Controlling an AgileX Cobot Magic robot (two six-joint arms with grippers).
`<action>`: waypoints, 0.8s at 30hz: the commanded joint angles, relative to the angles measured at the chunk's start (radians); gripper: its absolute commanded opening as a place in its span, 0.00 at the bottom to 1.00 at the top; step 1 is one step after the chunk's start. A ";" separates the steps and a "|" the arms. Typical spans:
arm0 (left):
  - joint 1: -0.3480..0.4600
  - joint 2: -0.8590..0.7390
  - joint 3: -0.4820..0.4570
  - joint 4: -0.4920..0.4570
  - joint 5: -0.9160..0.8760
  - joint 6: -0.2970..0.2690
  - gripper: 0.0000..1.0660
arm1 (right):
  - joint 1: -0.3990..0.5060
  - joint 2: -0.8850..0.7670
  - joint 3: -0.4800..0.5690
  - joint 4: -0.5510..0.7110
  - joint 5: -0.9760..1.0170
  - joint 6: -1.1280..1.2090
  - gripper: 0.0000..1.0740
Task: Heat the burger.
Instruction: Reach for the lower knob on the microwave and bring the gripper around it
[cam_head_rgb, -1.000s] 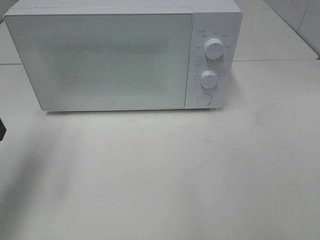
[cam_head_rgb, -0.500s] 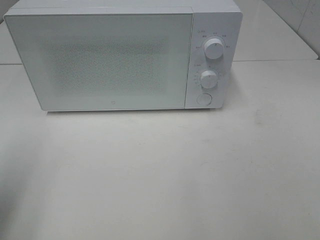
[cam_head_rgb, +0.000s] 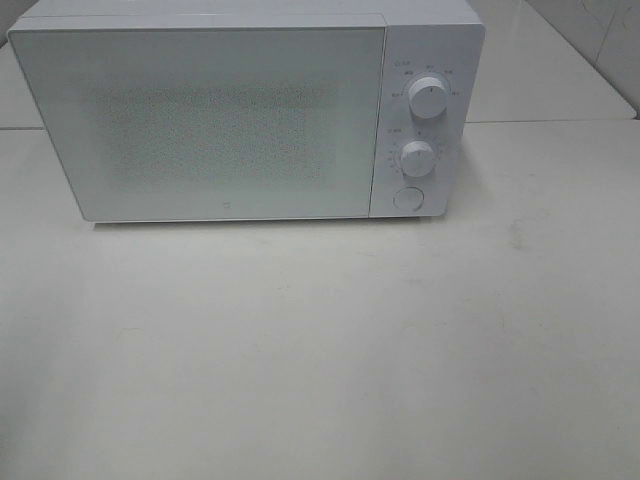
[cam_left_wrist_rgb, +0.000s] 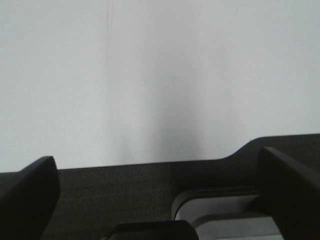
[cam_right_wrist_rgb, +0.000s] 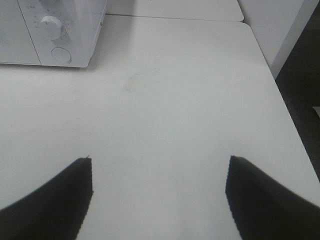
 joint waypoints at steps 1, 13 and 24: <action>0.001 -0.106 0.007 0.000 0.003 0.003 0.94 | -0.006 -0.033 0.002 -0.008 -0.013 -0.008 0.67; 0.001 -0.482 0.054 -0.010 -0.104 0.003 0.94 | -0.006 -0.033 0.002 -0.008 -0.013 -0.008 0.67; 0.002 -0.532 0.051 -0.027 -0.105 0.026 0.94 | -0.006 -0.027 0.002 -0.008 -0.013 -0.008 0.67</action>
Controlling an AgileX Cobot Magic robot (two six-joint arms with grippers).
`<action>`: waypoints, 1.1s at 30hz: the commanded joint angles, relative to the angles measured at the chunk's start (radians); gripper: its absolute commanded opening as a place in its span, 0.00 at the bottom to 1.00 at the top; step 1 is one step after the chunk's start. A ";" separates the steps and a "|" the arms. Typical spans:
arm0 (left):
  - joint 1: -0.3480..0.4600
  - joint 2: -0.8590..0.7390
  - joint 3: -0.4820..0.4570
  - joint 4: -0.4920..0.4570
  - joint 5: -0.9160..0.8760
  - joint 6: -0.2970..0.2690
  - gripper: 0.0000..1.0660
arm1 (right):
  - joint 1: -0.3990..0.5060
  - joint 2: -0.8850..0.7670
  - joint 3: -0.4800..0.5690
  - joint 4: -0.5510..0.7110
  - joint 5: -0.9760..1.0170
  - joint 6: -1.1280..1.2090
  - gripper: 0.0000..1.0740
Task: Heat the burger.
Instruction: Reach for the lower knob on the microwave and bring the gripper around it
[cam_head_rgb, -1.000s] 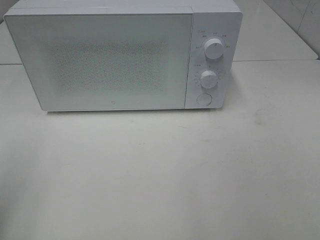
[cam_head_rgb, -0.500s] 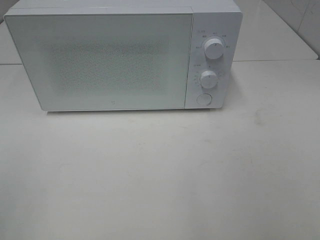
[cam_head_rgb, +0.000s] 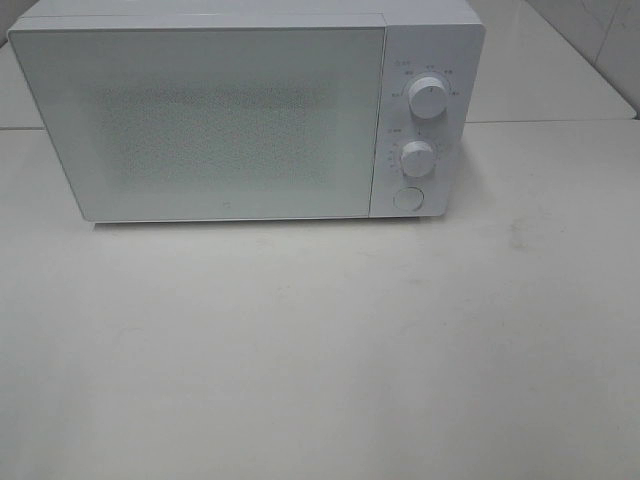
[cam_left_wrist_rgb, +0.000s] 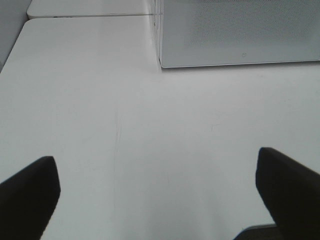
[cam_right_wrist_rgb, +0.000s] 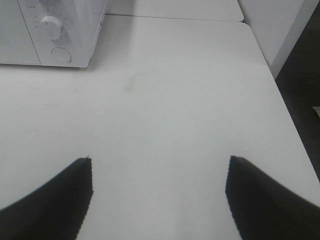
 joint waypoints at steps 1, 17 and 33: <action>0.002 -0.018 0.003 -0.014 -0.017 0.003 0.94 | -0.006 -0.027 0.002 -0.008 -0.013 -0.008 0.67; 0.142 -0.025 0.003 -0.008 -0.017 0.003 0.94 | -0.006 -0.024 0.002 -0.008 -0.013 -0.008 0.67; 0.142 -0.023 0.003 -0.008 -0.017 0.003 0.94 | -0.006 -0.024 0.002 -0.008 -0.013 -0.008 0.67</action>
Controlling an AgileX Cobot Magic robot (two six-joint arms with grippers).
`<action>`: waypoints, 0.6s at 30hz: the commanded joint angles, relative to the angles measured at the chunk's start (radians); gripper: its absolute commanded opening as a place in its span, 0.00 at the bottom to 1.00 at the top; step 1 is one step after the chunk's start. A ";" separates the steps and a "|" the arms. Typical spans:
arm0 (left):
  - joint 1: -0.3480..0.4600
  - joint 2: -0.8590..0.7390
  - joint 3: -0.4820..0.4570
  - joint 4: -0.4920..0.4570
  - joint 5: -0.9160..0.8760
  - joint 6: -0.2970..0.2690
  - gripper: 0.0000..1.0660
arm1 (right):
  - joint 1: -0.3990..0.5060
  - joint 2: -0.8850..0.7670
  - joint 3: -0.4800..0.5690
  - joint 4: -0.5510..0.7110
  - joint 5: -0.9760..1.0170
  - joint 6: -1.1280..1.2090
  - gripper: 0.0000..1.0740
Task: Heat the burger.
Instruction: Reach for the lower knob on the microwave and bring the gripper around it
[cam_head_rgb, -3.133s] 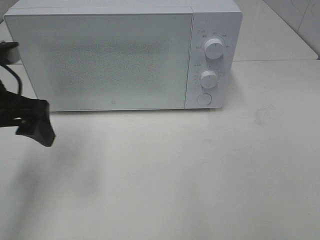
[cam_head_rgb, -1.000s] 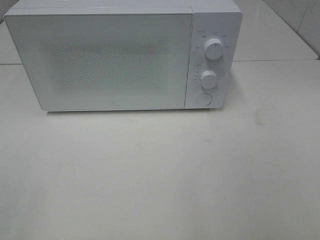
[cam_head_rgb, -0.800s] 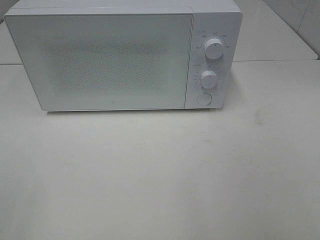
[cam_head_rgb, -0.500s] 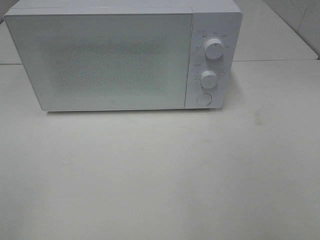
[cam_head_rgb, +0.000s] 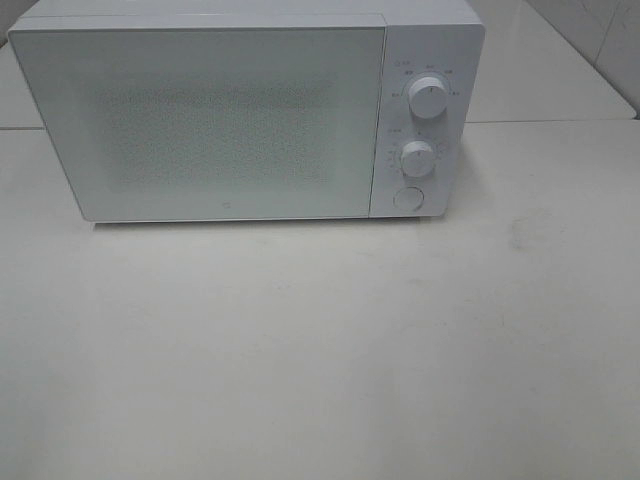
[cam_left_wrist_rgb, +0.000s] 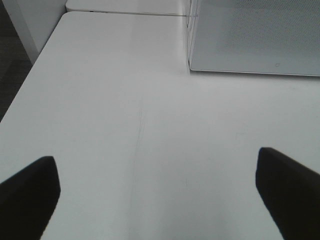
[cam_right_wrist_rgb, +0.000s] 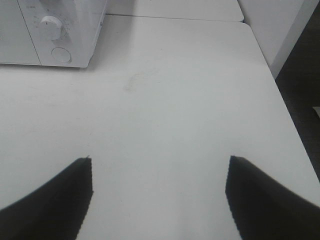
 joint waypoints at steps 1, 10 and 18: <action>0.002 -0.023 0.000 -0.004 -0.014 0.003 0.94 | -0.006 -0.024 0.002 -0.008 -0.013 -0.008 0.67; 0.002 -0.023 0.000 -0.004 -0.014 0.003 0.94 | -0.002 -0.024 0.002 0.018 -0.013 -0.008 0.67; 0.002 -0.023 0.000 -0.004 -0.014 0.003 0.94 | -0.002 -0.024 0.001 0.024 -0.013 0.029 0.67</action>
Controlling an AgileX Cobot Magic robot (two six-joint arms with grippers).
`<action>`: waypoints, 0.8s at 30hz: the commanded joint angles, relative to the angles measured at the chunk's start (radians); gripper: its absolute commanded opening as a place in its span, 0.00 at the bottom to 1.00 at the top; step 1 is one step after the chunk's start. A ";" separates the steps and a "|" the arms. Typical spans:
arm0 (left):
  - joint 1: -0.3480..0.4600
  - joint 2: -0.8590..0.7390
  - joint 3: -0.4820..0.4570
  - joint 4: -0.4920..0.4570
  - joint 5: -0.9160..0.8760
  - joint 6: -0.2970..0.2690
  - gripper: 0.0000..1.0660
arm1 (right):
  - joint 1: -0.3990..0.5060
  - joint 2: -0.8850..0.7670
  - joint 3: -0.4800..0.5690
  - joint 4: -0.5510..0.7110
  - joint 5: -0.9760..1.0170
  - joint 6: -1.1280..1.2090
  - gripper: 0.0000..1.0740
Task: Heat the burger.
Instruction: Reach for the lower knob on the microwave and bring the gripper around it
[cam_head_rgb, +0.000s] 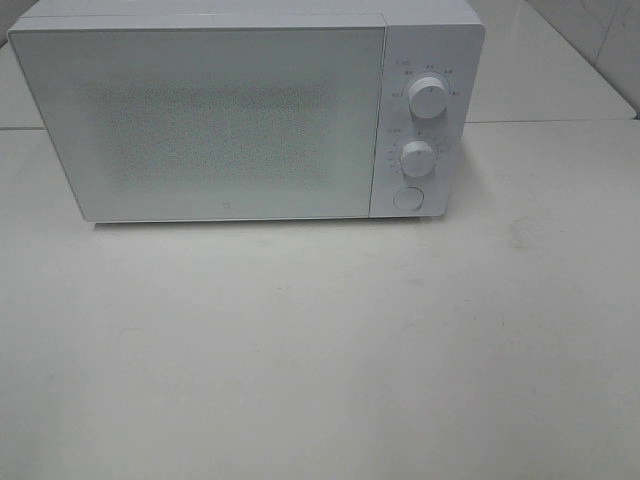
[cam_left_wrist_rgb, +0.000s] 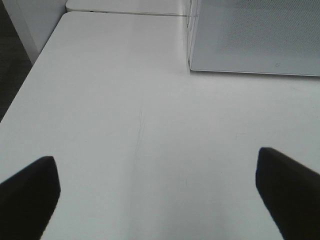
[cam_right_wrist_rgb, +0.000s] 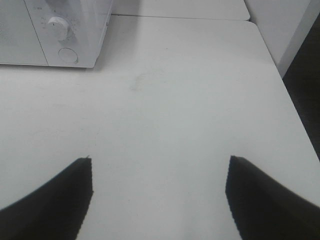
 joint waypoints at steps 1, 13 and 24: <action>0.002 -0.023 0.000 -0.004 -0.014 0.003 0.94 | -0.002 -0.024 0.001 0.000 -0.013 0.025 0.67; 0.002 -0.023 0.000 -0.004 -0.014 0.003 0.94 | -0.002 0.084 -0.031 -0.008 -0.150 0.057 0.67; 0.002 -0.023 0.000 -0.004 -0.014 0.003 0.94 | -0.002 0.347 0.000 -0.002 -0.426 0.057 0.67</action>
